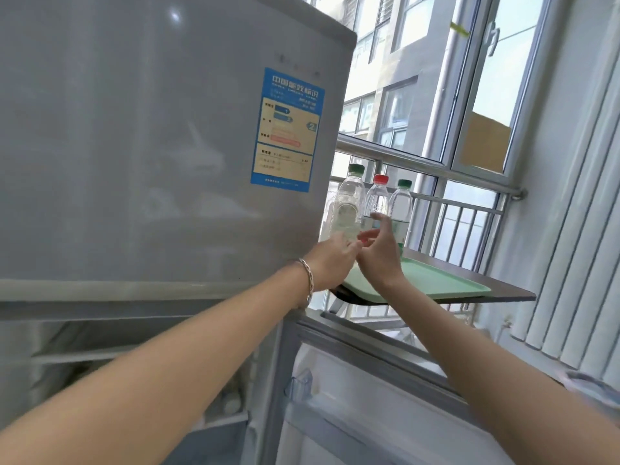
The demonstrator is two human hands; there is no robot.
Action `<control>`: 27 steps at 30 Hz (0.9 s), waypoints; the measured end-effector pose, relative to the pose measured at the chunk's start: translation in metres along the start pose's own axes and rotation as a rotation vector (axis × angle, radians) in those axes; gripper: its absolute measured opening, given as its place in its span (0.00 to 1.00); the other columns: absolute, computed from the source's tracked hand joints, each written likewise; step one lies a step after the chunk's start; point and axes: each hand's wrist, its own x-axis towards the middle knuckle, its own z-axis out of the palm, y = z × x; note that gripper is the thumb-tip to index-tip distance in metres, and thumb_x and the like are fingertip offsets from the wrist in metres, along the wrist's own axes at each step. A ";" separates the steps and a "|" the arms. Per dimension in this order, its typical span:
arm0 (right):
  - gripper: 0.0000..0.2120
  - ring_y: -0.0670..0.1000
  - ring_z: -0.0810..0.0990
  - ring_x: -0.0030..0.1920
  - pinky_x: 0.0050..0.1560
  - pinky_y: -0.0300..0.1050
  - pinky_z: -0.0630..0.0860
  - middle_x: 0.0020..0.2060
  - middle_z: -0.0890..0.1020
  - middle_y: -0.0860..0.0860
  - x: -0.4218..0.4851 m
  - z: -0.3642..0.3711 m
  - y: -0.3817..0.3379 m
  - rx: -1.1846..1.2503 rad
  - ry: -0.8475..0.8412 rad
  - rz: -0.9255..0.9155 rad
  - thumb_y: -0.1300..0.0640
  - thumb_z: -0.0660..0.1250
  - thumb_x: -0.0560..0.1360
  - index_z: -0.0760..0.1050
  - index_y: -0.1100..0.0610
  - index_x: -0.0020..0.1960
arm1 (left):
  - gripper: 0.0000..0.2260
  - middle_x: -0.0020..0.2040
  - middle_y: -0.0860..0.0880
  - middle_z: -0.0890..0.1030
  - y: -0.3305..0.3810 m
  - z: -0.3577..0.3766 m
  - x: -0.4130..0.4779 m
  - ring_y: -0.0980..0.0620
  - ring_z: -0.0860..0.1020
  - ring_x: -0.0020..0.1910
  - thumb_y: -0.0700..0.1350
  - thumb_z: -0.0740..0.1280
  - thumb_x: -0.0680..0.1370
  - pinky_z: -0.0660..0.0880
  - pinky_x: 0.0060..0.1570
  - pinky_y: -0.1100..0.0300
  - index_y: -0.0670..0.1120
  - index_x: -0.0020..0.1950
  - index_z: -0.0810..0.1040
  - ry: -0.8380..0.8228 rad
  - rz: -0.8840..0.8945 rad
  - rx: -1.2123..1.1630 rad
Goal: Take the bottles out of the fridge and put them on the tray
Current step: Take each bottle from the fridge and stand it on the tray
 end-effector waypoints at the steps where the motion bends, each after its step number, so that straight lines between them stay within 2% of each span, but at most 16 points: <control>1: 0.31 0.50 0.78 0.42 0.49 0.50 0.79 0.43 0.76 0.50 -0.011 -0.001 -0.008 -0.021 -0.024 -0.057 0.64 0.72 0.71 0.63 0.58 0.70 | 0.23 0.73 0.42 0.69 0.001 -0.007 -0.012 0.44 0.69 0.70 0.52 0.49 0.84 0.66 0.65 0.55 0.43 0.75 0.61 0.003 0.006 0.048; 3: 0.30 0.50 0.78 0.39 0.44 0.49 0.79 0.41 0.75 0.47 -0.039 0.002 -0.030 -0.043 -0.117 -0.129 0.62 0.73 0.71 0.63 0.57 0.69 | 0.23 0.73 0.42 0.69 -0.008 -0.024 -0.038 0.44 0.69 0.70 0.52 0.49 0.84 0.66 0.65 0.54 0.44 0.75 0.61 0.017 0.006 0.137; 7: 0.30 0.49 0.78 0.36 0.41 0.49 0.77 0.40 0.79 0.50 -0.083 0.027 -0.060 -0.014 -0.325 -0.122 0.66 0.67 0.69 0.64 0.53 0.69 | 0.20 0.61 0.41 0.79 -0.043 -0.047 -0.080 0.42 0.77 0.59 0.52 0.52 0.82 0.72 0.57 0.52 0.43 0.69 0.68 0.013 -0.013 0.323; 10: 0.30 0.55 0.82 0.43 0.47 0.49 0.77 0.41 0.82 0.52 -0.118 0.066 -0.067 -0.093 -0.497 -0.143 0.65 0.65 0.69 0.63 0.52 0.68 | 0.18 0.59 0.40 0.80 -0.081 -0.057 -0.112 0.41 0.78 0.58 0.51 0.53 0.82 0.73 0.57 0.50 0.42 0.63 0.73 -0.005 -0.030 0.436; 13: 0.28 0.60 0.82 0.51 0.51 0.49 0.76 0.50 0.83 0.59 -0.152 0.114 -0.064 -0.141 -0.667 -0.175 0.63 0.63 0.69 0.64 0.55 0.68 | 0.15 0.57 0.43 0.81 -0.126 -0.062 -0.138 0.42 0.79 0.54 0.50 0.54 0.81 0.71 0.48 0.59 0.45 0.59 0.75 -0.044 -0.093 0.519; 15: 0.27 0.61 0.81 0.52 0.51 0.50 0.77 0.51 0.83 0.61 -0.174 0.148 -0.060 -0.135 -0.799 -0.168 0.61 0.62 0.70 0.63 0.57 0.69 | 0.13 0.57 0.43 0.81 -0.158 -0.064 -0.153 0.42 0.79 0.52 0.49 0.55 0.81 0.69 0.44 0.59 0.45 0.58 0.74 -0.081 -0.193 0.555; 17: 0.27 0.61 0.81 0.52 0.49 0.47 0.75 0.52 0.82 0.61 -0.195 0.182 -0.052 -0.141 -0.902 -0.146 0.61 0.64 0.72 0.63 0.57 0.69 | 0.14 0.57 0.42 0.81 -0.193 -0.064 -0.166 0.41 0.79 0.54 0.48 0.55 0.81 0.71 0.46 0.56 0.43 0.59 0.74 -0.129 -0.309 0.596; 19: 0.29 0.62 0.81 0.53 0.51 0.49 0.77 0.54 0.82 0.61 -0.211 0.214 -0.042 -0.166 -0.984 -0.142 0.58 0.66 0.72 0.60 0.53 0.71 | 0.15 0.59 0.41 0.80 -0.229 -0.062 -0.174 0.41 0.79 0.56 0.48 0.55 0.81 0.72 0.50 0.54 0.43 0.61 0.74 -0.151 -0.420 0.651; 21: 0.32 0.62 0.80 0.55 0.52 0.53 0.78 0.56 0.80 0.61 -0.223 0.247 -0.028 -0.211 -1.080 -0.144 0.57 0.66 0.74 0.56 0.51 0.74 | 0.17 0.62 0.42 0.78 -0.266 -0.060 -0.180 0.42 0.77 0.60 0.50 0.55 0.82 0.73 0.56 0.53 0.42 0.65 0.72 -0.140 -0.578 0.704; 23: 0.36 0.61 0.78 0.57 0.51 0.51 0.75 0.60 0.77 0.63 -0.232 0.280 -0.012 -0.268 -1.146 -0.160 0.59 0.66 0.76 0.51 0.52 0.77 | 0.19 0.65 0.42 0.76 -0.308 -0.057 -0.183 0.42 0.76 0.62 0.49 0.55 0.81 0.72 0.58 0.54 0.43 0.70 0.68 -0.126 -0.705 0.732; 24: 0.37 0.61 0.77 0.59 0.53 0.50 0.75 0.62 0.74 0.62 -0.237 0.292 -0.005 -0.289 -1.160 -0.164 0.60 0.67 0.76 0.50 0.51 0.78 | 0.22 0.66 0.42 0.74 -0.328 -0.055 -0.185 0.42 0.75 0.63 0.47 0.56 0.80 0.73 0.58 0.54 0.44 0.73 0.63 -0.109 -0.756 0.714; 26: 0.37 0.61 0.74 0.63 0.61 0.55 0.74 0.68 0.70 0.59 -0.244 0.318 0.008 -0.329 -1.159 -0.179 0.59 0.67 0.75 0.50 0.49 0.77 | 0.29 0.70 0.42 0.69 -0.369 -0.048 -0.185 0.41 0.72 0.66 0.45 0.56 0.76 0.73 0.61 0.51 0.47 0.77 0.55 -0.077 -0.871 0.655; 27: 0.37 0.62 0.73 0.65 0.63 0.57 0.73 0.69 0.69 0.59 -0.245 0.329 0.013 -0.341 -1.160 -0.187 0.59 0.67 0.75 0.51 0.50 0.77 | 0.31 0.71 0.42 0.67 -0.384 -0.045 -0.185 0.40 0.71 0.67 0.46 0.56 0.74 0.73 0.63 0.49 0.47 0.78 0.54 -0.034 -0.936 0.621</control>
